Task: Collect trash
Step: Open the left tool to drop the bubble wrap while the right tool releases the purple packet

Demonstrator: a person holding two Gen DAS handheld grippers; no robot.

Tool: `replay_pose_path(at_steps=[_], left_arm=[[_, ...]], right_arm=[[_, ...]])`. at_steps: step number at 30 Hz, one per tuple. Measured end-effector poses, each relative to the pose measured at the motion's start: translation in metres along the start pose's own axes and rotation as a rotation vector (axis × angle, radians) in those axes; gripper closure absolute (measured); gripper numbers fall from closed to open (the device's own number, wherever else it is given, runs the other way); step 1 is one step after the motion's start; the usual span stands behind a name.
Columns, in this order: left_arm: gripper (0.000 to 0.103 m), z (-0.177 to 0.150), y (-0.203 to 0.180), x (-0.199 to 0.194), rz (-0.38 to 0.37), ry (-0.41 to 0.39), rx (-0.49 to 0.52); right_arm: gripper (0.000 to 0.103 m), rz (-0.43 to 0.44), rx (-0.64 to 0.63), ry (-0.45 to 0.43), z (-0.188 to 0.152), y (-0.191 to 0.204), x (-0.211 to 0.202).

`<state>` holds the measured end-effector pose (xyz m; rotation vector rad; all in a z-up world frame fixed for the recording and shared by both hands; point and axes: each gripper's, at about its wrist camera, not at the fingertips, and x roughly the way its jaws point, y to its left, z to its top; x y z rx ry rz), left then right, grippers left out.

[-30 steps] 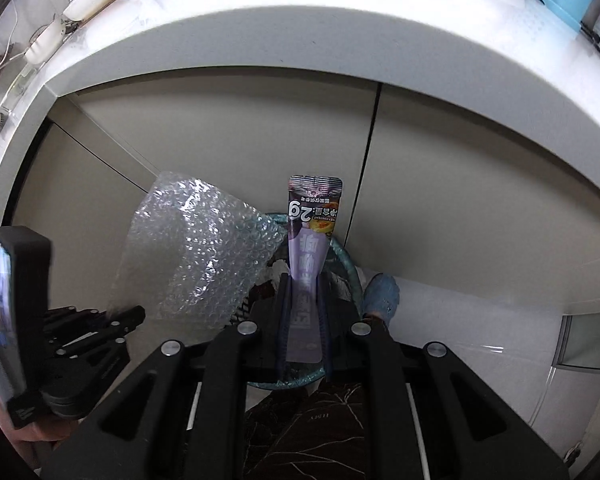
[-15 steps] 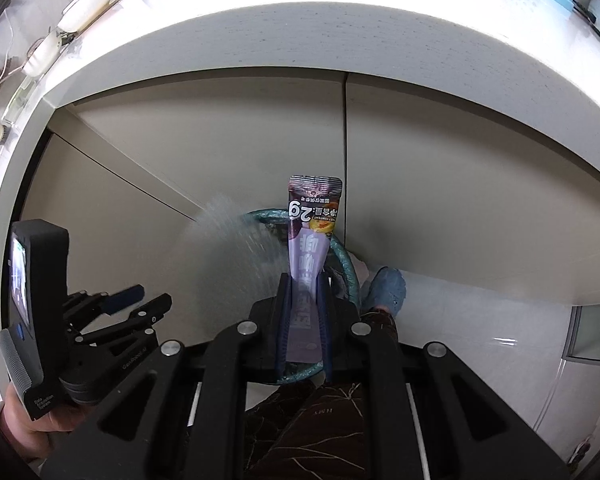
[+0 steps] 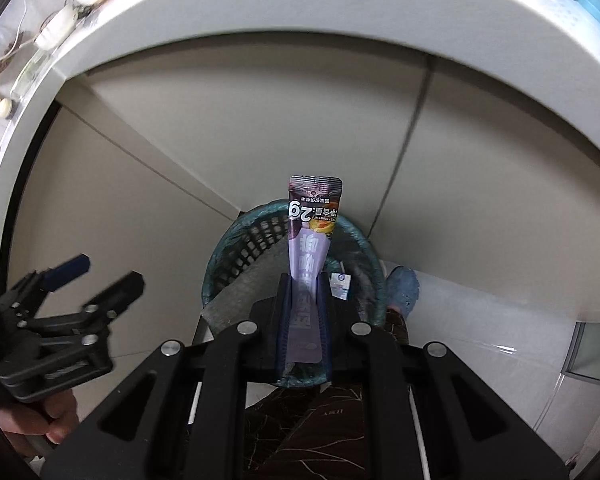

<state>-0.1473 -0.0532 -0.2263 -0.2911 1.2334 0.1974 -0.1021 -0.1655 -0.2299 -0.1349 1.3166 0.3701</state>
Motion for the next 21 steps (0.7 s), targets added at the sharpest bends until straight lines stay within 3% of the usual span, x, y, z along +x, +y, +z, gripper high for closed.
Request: replay_pose_path(at_steps=[13,21], left_arm=[[0.006,0.001,0.025,-0.005,0.0,0.026,-0.011],[0.006,0.004,0.024,0.001,-0.017,0.04,0.006]], right_arm=[[0.084,-0.018,-0.058,0.045,0.001,0.022,0.026],[0.04,-0.052,-0.044,-0.004,0.008,0.018,0.014]])
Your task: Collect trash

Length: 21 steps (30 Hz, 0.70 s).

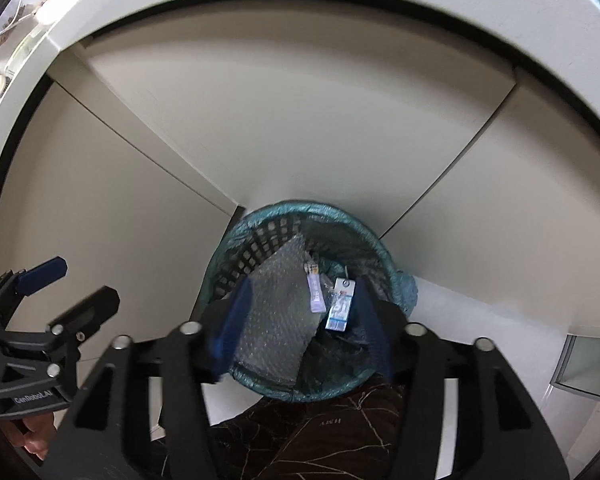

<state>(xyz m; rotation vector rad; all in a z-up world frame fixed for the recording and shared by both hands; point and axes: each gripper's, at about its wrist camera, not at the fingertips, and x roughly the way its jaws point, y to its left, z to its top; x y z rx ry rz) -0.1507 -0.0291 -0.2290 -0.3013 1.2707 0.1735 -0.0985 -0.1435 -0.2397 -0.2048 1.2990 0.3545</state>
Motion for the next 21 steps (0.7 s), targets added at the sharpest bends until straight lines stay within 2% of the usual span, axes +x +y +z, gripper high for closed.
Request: replay_pose_path(at_steps=[1,4,7,14,21], left_arm=[[0.006,0.0,0.0,0.0,-0.004,-0.002,0.004],[0.006,0.001,-0.003,-0.001,-0.013,-0.001,0.01],[0.006,0.002,-0.005,-0.004,-0.015,0.001,0.019],[0.006,0.011,-0.009,-0.03,0.017,0.001,0.017],[0.006,0.026,-0.021,-0.094,0.014,-0.048,0.041]], right_arm=[[0.033,-0.011,-0.004,-0.006,-0.001,-0.001,-0.002],[0.019,-0.038,0.003,-0.029,-0.002,-0.008,-0.014],[0.013,-0.052,0.025,-0.049,0.001,-0.017,-0.026],[0.009,-0.103,0.066,-0.112,0.016,-0.033,-0.073],[0.009,-0.114,0.095,-0.182,0.019,-0.043,-0.157]])
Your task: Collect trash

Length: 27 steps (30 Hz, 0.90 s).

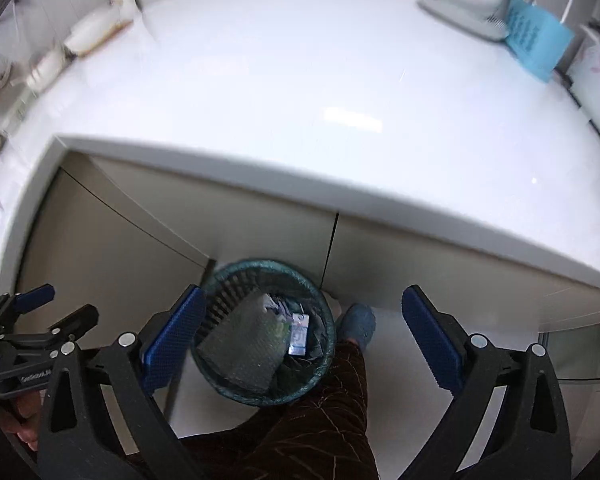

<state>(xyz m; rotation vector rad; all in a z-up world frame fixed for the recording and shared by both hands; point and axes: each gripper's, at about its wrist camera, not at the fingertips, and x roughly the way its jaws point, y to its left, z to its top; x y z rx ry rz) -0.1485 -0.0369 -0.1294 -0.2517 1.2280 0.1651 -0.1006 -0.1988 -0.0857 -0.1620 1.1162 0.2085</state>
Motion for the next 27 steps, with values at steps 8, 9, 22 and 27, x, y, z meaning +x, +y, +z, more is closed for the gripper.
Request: replay_pose_path(at_steps=[8,9,22,27], left_arm=[[0.006,0.017,-0.022,-0.095,-0.017,-0.06,0.03],[0.006,0.018,-0.025,-0.107,-0.022,-0.069,0.032],[0.006,0.015,-0.033,-0.161,0.012,-0.123,0.009],[0.006,0.012,-0.03,-0.156,-0.001,-0.097,-0.004]], right_arm=[[0.009,0.004,0.06,-0.058,0.016,-0.006,-0.096],[0.009,0.004,0.067,-0.062,0.017,-0.006,-0.105],[0.009,0.003,0.068,-0.079,0.004,0.012,-0.142],[0.009,-0.024,0.066,-0.075,0.002,0.012,-0.142]])
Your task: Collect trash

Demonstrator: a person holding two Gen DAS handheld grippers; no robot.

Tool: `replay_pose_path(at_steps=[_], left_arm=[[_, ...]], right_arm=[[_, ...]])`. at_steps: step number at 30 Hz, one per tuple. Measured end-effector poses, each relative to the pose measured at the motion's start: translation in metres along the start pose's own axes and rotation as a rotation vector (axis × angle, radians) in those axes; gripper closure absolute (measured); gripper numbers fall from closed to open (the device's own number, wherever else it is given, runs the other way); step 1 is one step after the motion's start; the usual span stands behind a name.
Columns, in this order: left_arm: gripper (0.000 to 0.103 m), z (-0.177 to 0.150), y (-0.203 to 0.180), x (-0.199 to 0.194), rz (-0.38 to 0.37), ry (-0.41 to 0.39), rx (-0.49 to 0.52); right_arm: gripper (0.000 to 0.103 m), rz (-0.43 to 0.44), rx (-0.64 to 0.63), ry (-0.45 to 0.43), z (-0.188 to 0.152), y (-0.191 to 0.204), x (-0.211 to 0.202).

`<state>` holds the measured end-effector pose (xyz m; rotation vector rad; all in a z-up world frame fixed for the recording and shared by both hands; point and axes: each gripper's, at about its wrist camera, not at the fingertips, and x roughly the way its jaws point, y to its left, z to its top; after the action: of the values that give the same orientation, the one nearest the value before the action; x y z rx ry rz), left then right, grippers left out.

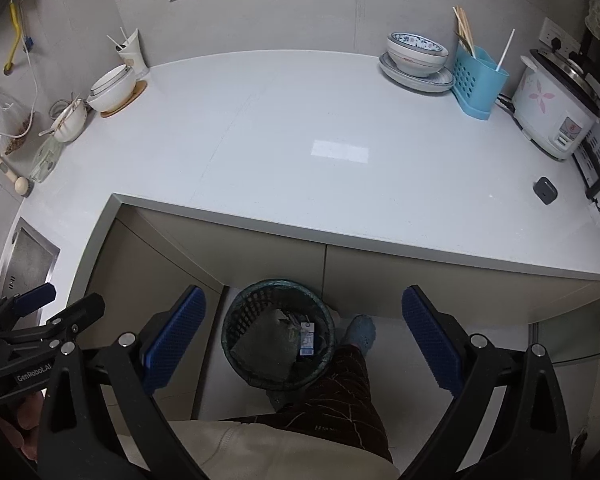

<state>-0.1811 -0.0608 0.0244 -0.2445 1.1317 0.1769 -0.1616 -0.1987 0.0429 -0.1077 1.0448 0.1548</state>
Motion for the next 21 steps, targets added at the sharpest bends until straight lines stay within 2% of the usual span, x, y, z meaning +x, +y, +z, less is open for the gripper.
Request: replay_pose_path(at_steps=[21], left_arm=[[0.007,-0.0035,-0.0084,-0.0061,-0.017,-0.03,0.029]], right_arm=[[0.009,-0.011,-0.024,0.032,-0.0035,0.0049,0.0076]])
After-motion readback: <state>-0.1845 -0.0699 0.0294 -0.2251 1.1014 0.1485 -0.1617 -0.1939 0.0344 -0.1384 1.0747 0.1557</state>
